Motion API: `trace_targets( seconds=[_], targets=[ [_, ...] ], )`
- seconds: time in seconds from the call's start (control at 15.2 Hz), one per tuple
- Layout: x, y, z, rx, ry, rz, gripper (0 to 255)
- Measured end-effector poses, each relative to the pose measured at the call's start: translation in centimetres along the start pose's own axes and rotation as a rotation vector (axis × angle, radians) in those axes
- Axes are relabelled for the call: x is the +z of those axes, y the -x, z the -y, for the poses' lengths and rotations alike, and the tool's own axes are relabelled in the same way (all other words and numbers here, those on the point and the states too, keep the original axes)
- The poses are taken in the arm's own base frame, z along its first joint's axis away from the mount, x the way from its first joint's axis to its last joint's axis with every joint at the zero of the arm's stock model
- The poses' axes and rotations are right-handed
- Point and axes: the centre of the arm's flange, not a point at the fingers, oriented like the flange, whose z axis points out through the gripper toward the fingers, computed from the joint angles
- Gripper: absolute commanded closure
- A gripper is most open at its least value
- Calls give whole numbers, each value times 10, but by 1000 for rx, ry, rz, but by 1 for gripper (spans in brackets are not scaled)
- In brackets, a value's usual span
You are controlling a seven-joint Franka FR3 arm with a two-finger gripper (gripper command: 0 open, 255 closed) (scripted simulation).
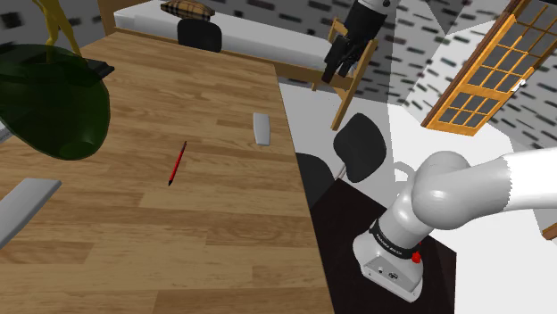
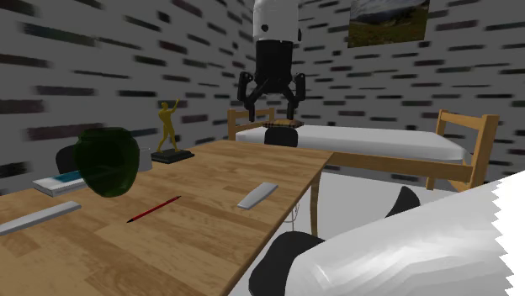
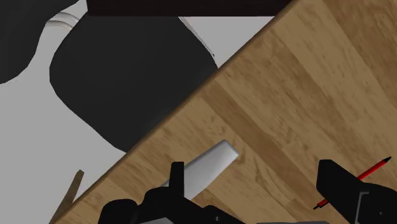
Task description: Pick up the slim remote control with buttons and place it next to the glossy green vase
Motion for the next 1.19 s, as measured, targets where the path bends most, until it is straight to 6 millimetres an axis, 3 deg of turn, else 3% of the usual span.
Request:
trace_targets(
  seconds=[0.13,0.33,0.53,1.19],
  targets=[
    [5,-4,1,15,1,3,0],
    [31,-24,6,96,5,17,0],
    [68,-49,12,190,9,34,0],
    [173,-129,-1,513,23,88,0]
  ],
)
